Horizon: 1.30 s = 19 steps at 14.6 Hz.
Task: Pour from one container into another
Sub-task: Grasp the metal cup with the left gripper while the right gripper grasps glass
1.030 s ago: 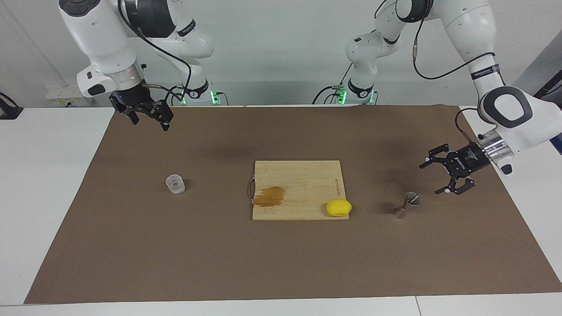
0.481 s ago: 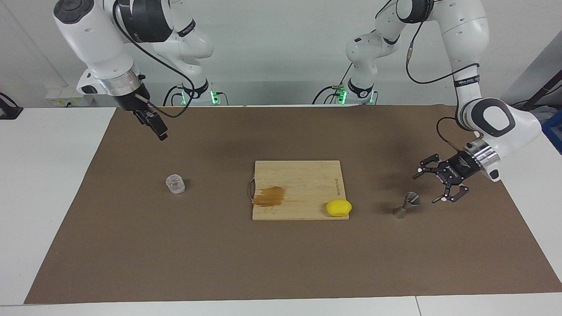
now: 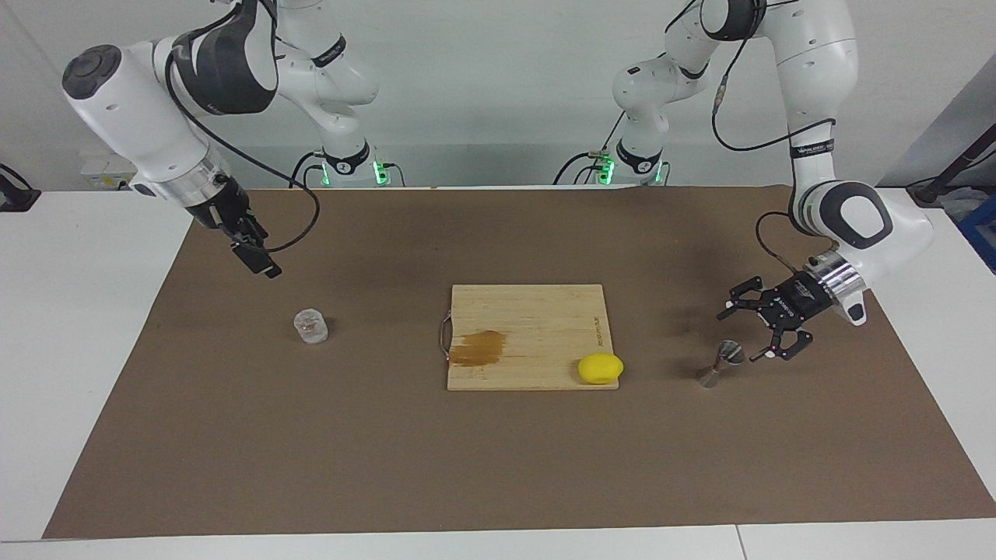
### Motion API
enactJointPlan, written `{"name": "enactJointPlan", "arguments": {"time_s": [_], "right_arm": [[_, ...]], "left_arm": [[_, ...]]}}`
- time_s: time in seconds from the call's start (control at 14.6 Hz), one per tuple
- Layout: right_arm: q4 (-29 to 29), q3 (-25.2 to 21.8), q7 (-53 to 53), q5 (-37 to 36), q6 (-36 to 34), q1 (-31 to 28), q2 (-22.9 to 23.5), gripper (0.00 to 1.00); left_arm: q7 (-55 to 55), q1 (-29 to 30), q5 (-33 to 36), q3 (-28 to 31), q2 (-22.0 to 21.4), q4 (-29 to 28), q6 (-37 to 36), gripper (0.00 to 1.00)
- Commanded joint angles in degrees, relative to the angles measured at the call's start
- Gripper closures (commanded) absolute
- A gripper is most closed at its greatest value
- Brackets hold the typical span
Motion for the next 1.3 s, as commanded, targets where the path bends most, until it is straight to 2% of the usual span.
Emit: {"name": "enactJointPlan", "arguments": {"time_s": [0.0, 0.14, 0.27, 0.89, 1.1, 1.24], "right_arm": [[-4.09, 0.48, 0.78, 6.12, 3.34, -4.41, 2.84, 0.00], [-7.52, 0.48, 0.95, 7.54, 7.55, -5.73, 4.17, 0.00], [-10.34, 0.48, 0.95, 12.18, 11.07, -7.57, 5.57, 0.00], [-11.05, 0.57, -0.88, 17.55, 18.03, -9.87, 14.01, 0.00], [-12.98, 0.48, -3.70, 18.62, 21.27, -9.78, 14.29, 0.00], [-13.33, 0.65, -5.10, 20.80, 21.11, -11.09, 14.11, 0.00]], "left_arm": [[0.89, -0.87, -3.09, 0.47, -1.67, -2.29, 2.88, 0.00], [0.45, -0.87, -4.24, 0.48, -1.67, -2.38, 3.59, 0.00], [0.45, -1.22, -5.38, 0.47, -1.50, -2.46, 4.73, 0.00], [0.54, -3.33, -6.79, 0.47, -1.58, -3.78, 6.76, 0.00], [0.54, -3.33, -6.96, 0.47, -1.58, -3.78, 6.85, 0.05], [0.54, -3.33, -7.49, 0.47, -1.67, -3.96, 6.85, 0.09]]}}
